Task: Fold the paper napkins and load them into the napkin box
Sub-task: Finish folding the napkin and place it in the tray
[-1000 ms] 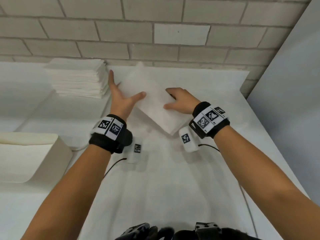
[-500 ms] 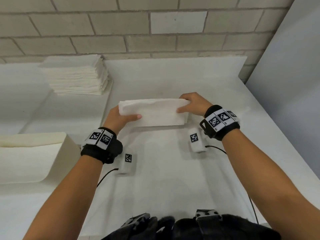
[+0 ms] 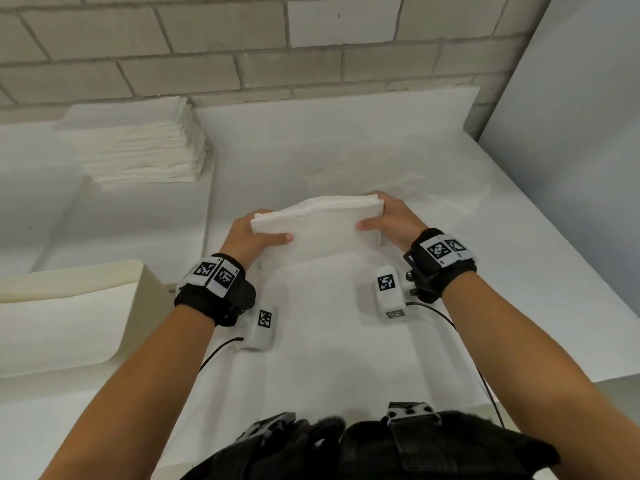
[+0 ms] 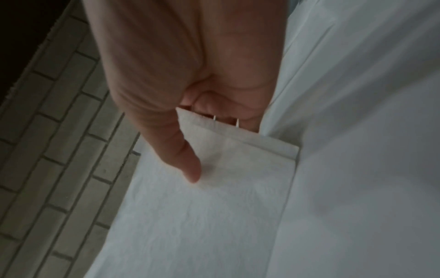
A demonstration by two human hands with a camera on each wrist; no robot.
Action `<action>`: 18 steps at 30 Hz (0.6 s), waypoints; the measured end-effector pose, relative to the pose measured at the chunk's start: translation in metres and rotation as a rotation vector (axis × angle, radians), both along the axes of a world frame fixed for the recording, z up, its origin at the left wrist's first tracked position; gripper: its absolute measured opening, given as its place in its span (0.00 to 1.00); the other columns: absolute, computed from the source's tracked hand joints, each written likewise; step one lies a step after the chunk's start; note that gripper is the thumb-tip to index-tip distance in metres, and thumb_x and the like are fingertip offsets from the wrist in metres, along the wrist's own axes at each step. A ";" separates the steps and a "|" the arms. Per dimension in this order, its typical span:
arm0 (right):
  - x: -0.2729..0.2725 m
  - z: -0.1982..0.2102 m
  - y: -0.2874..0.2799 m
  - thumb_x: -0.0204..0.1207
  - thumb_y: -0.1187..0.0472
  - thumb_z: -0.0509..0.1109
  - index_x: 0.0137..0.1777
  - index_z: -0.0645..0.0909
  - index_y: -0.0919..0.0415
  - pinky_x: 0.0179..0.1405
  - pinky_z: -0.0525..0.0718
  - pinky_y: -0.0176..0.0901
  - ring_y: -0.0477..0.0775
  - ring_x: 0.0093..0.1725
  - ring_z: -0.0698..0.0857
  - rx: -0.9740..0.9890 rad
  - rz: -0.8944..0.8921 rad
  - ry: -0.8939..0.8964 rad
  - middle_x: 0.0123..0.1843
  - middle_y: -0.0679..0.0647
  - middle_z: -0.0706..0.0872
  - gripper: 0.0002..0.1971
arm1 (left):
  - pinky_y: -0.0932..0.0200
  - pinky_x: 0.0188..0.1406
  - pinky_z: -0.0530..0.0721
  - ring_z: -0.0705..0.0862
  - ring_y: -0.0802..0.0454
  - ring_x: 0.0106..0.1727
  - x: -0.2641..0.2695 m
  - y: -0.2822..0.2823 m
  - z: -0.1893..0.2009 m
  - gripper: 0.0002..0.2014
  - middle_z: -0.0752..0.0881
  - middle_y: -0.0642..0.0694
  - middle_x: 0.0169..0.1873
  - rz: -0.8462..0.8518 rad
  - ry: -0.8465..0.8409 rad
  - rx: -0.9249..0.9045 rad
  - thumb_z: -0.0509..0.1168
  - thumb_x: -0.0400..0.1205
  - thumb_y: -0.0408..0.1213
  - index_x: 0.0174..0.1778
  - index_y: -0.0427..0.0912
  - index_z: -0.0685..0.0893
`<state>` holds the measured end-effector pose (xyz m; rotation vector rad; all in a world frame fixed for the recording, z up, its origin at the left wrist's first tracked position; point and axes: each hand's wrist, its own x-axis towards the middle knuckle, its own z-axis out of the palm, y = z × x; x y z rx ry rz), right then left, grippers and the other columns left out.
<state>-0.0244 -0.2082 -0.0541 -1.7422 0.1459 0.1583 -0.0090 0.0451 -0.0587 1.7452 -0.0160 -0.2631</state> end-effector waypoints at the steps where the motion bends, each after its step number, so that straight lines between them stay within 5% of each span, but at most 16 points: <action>1: 0.000 0.000 0.000 0.68 0.79 0.71 0.48 0.78 0.52 0.51 0.82 0.43 0.53 0.51 0.82 0.017 -0.020 -0.014 0.48 0.51 0.82 0.20 | 0.64 0.39 0.81 0.82 0.52 0.41 0.000 0.000 0.000 0.16 0.83 0.48 0.39 -0.001 -0.010 -0.010 0.76 0.68 0.24 0.45 0.44 0.82; 3: 0.000 0.000 -0.001 0.67 0.81 0.71 0.46 0.79 0.53 0.51 0.83 0.44 0.52 0.48 0.83 0.070 -0.040 -0.010 0.46 0.52 0.83 0.20 | 0.64 0.40 0.83 0.82 0.51 0.41 -0.001 0.003 -0.002 0.15 0.83 0.49 0.37 -0.007 0.003 -0.024 0.76 0.68 0.23 0.41 0.45 0.81; 6: -0.003 -0.002 -0.002 0.66 0.81 0.71 0.42 0.79 0.58 0.45 0.83 0.41 0.51 0.43 0.83 0.037 0.032 0.024 0.41 0.53 0.82 0.17 | 0.49 0.52 0.82 0.83 0.46 0.47 -0.003 0.009 -0.005 0.16 0.84 0.46 0.40 -0.062 0.060 -0.020 0.78 0.65 0.24 0.41 0.45 0.83; 11: -0.002 0.004 0.006 0.66 0.80 0.72 0.36 0.82 0.57 0.49 0.79 0.34 0.47 0.43 0.82 0.033 -0.035 -0.114 0.39 0.51 0.83 0.15 | 0.74 0.37 0.78 0.83 0.65 0.33 0.000 0.003 0.005 0.11 0.84 0.50 0.36 -0.035 -0.037 -0.015 0.74 0.70 0.23 0.39 0.43 0.84; 13: 0.000 0.004 0.006 0.66 0.79 0.73 0.37 0.83 0.57 0.50 0.80 0.35 0.48 0.44 0.82 0.045 -0.043 -0.130 0.41 0.51 0.84 0.15 | 0.71 0.41 0.79 0.84 0.62 0.36 0.003 0.004 0.004 0.11 0.85 0.50 0.37 -0.029 -0.028 0.000 0.76 0.69 0.25 0.40 0.44 0.85; 15: 0.002 -0.003 0.005 0.64 0.78 0.75 0.45 0.83 0.55 0.53 0.81 0.39 0.51 0.49 0.82 0.044 -0.025 -0.062 0.47 0.50 0.84 0.18 | 0.58 0.52 0.82 0.86 0.52 0.46 0.003 0.005 -0.001 0.17 0.88 0.47 0.43 -0.033 0.049 -0.013 0.80 0.63 0.28 0.46 0.42 0.86; 18: 0.004 -0.016 0.003 0.61 0.75 0.79 0.69 0.73 0.49 0.63 0.79 0.46 0.53 0.61 0.80 0.065 -0.027 0.045 0.61 0.50 0.80 0.37 | 0.48 0.60 0.83 0.86 0.46 0.55 0.003 0.004 -0.005 0.33 0.88 0.45 0.51 -0.026 0.099 -0.046 0.82 0.50 0.37 0.53 0.44 0.85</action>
